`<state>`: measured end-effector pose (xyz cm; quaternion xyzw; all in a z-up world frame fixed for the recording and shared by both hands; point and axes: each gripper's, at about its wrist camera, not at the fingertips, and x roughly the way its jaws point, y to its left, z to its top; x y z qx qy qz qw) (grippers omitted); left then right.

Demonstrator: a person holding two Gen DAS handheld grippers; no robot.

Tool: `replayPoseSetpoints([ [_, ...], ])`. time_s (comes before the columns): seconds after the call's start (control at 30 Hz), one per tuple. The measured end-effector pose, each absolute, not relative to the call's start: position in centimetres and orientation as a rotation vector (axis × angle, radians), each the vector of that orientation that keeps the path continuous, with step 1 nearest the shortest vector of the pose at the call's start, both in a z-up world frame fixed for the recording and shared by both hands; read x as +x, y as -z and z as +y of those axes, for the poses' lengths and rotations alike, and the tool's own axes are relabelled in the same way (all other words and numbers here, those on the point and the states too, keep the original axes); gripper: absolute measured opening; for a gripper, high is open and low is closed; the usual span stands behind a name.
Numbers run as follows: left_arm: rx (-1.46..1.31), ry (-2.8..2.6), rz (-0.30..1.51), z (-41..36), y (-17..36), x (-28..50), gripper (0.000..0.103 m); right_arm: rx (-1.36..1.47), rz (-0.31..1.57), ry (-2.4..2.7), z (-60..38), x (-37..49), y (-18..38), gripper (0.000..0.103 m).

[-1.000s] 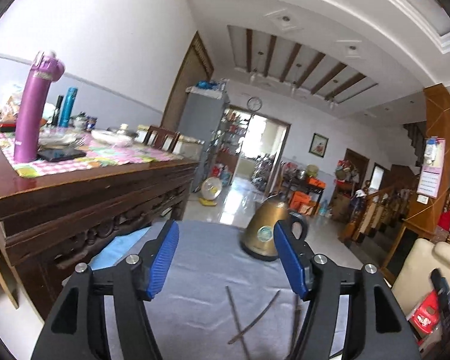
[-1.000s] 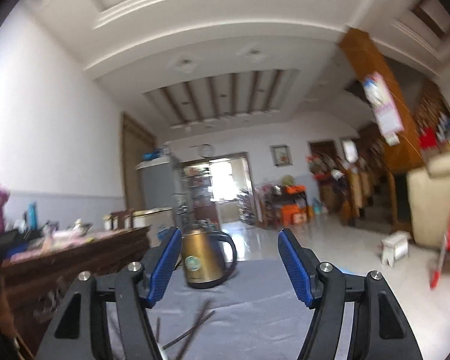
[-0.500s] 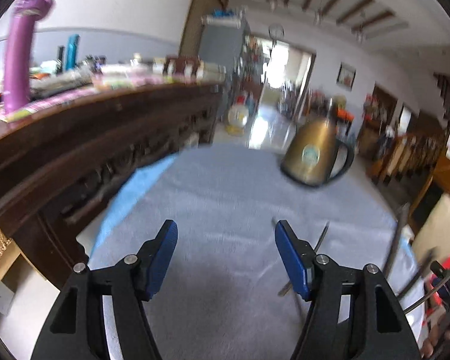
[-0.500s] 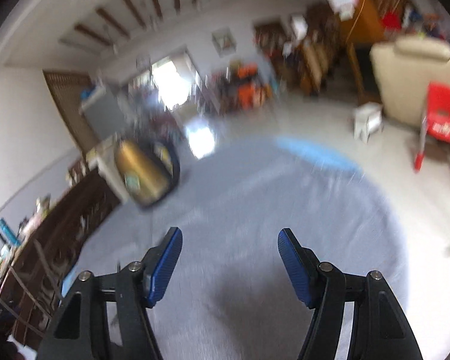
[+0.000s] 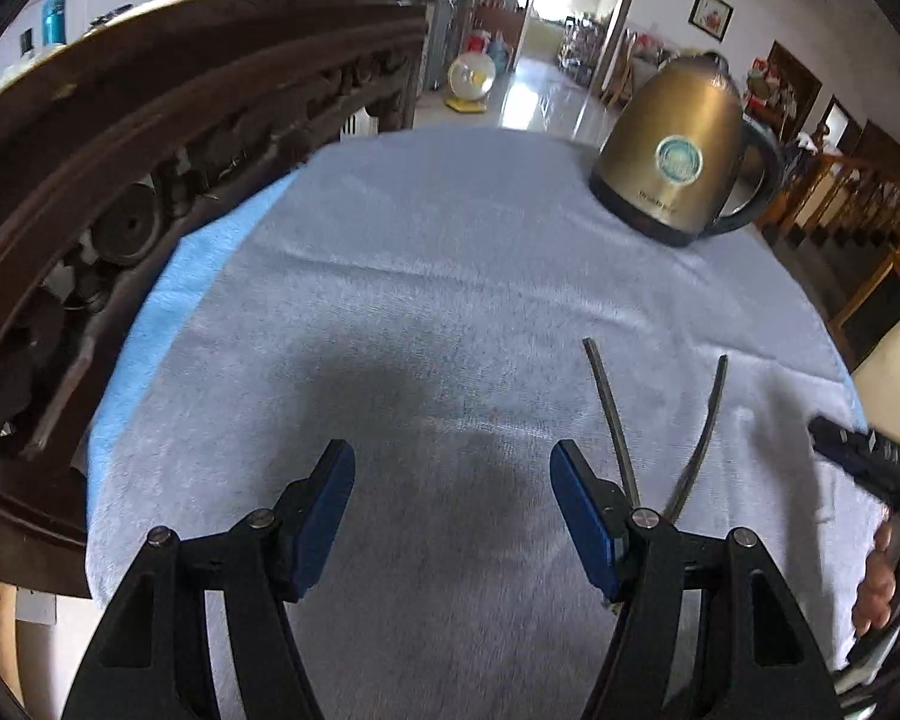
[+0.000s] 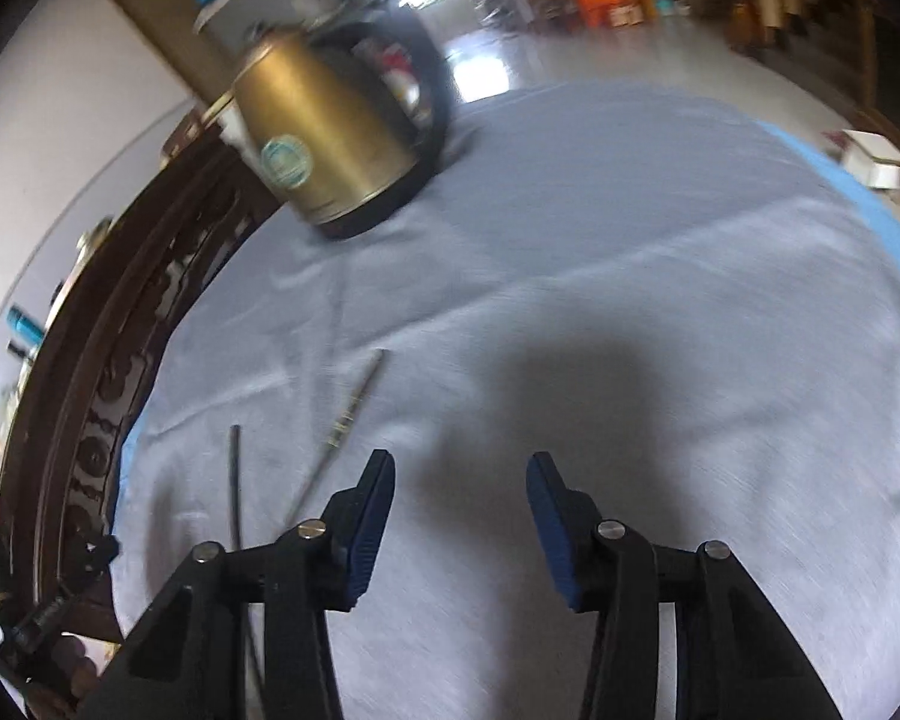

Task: Organize utensils
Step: 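Grasp a dark chopstick with the right tool while the left tool grasps another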

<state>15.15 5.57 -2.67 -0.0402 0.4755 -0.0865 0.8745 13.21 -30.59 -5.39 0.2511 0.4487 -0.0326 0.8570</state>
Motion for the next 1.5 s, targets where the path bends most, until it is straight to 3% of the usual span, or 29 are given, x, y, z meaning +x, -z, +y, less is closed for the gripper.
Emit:
replayPoseSetpoints([
  [0.07, -0.066, 0.186, 1.003, 5.2, 2.9, 15.6, 0.068, 0.539, 0.966, 0.043, -29.7, 15.7, 5.5, 0.044],
  [0.13, -0.057, 0.188, 1.012, 5.0, 3.1, 16.0, 0.068, 0.544, 1.01, 0.026, -29.0, 18.2, 5.9, 0.037],
  [0.37, -0.042, 0.191, 1.034, 5.1, 3.3, 17.3, 0.068, 0.492, 1.135, 0.046, -26.1, 23.0, 7.9, 0.034],
  [0.5, -0.026, 0.201, 1.034, 4.4, 3.2, 17.9, 0.068, 0.37, 1.145, 0.092, -24.2, 24.3, 7.8, 0.033],
  [0.6, -0.015, 0.212, 1.038, 3.6, 3.4, 18.5, 0.068, 0.247, 1.153, 0.109, -22.6, 24.8, 7.8, 0.017],
  [0.7, -0.012, 0.23, 1.051, 2.4, 3.8, 19.2, 0.067, 0.163, 1.137, 0.117, -21.8, 24.6, 7.8, 0.012],
  [0.8, -0.036, 0.267, 1.084, 1.0, 4.3, 20.3, 0.062, 0.142, 1.101, 0.109, -22.0, 23.8, 7.8, 0.008],
  [0.97, -0.002, 0.302, 1.106, -2.4, 5.4, 21.8, 0.061, 0.22, 1.042, 0.084, -24.5, 21.6, 7.5, 0.008],
  [1.1, -0.011, 0.35, 1.166, -4.5, 7.1, 23.2, 0.039, 0.284, 1.001, 0.056, -26.7, 19.9, 6.8, 0.007],
  [1.17, -0.014, 0.348, 1.14, -4.9, 7.3, 23.4, 0.032, 0.332, 0.994, 0.038, -27.6, 19.9, 6.9, 0.007],
  [1.23, -0.005, 0.385, 1.151, -5.6, 7.6, 23.6, 0.008, 0.376, 0.987, 0.025, -28.8, 19.4, 6.8, 0.007],
  [1.5, 0.067, 0.457, 1.054, -6.1, 6.5, 21.3, 0.006, 0.438, 1.003, 0.003, -30.6, 17.7, 6.7, 0.007],
])
